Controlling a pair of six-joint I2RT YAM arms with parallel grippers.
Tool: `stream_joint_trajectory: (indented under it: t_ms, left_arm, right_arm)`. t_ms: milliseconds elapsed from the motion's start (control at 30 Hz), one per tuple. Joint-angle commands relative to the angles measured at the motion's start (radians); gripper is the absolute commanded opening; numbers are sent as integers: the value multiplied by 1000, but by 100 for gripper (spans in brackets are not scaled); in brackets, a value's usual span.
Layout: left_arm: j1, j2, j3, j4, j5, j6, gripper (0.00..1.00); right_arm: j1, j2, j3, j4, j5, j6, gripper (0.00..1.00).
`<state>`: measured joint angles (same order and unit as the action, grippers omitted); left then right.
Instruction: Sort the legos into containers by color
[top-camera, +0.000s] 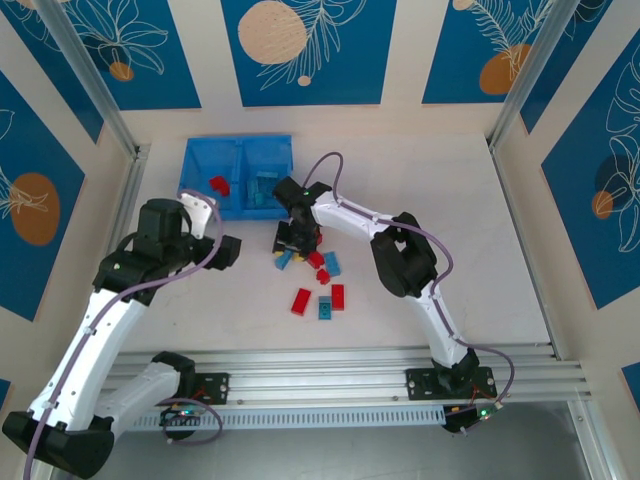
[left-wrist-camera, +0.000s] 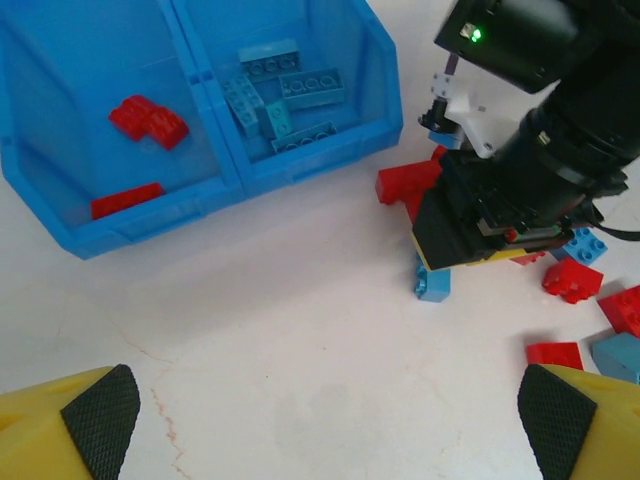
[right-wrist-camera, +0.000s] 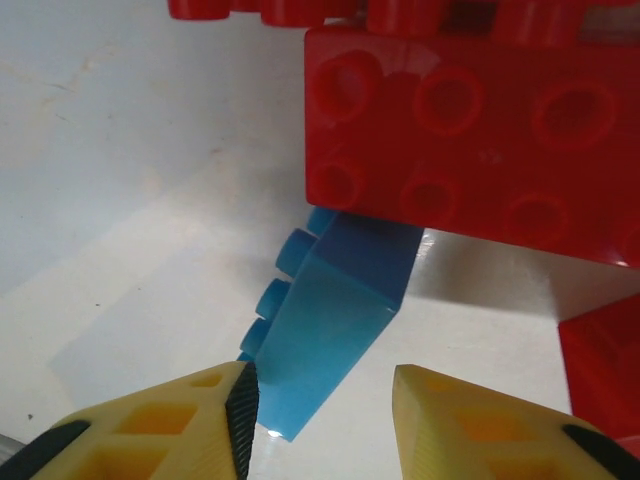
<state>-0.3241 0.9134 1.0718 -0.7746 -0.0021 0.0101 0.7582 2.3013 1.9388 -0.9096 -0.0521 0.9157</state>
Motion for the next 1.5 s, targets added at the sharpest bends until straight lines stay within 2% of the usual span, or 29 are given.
stream_joint_trajectory:
  t_ms: [0,200,300,333,567,800,1000,1133,1300,1467]
  left_arm:
    - [-6,11,31,16,-25,-21,100]
    - [-6,12,18,19,-11,-29,100]
    - [-6,13,17,18,-6,-28,100]
    - [-6,15,17,20,-4,-27,100]
    - [-6,34,27,21,5,-13,100]
    - [-6,41,25,18,5,-5,100]
    - [-6,41,17,31,23,-13,100]
    - [-6,42,19,38,28,-18,100]
    - [-6,33,14,52,9,-39,100]
    - [-6,21,1,81,-41,-88,100]
  right_arm:
    - [10,4,0,-36,39,-13,41]
    - [13,28,-3,-55,47,-9,42]
    - [15,29,-2,-26,33,-31,59]
    - [16,30,3,-18,26,-36,61]
    - [18,80,54,-21,25,-47,63]
    - [18,120,51,-47,66,-44,39]
    - [20,27,14,-32,66,-72,22]
    - [22,-90,-4,-19,75,-118,17]
    - [40,-222,39,24,156,-262,17]
    - [43,-163,218,92,321,-447,19]
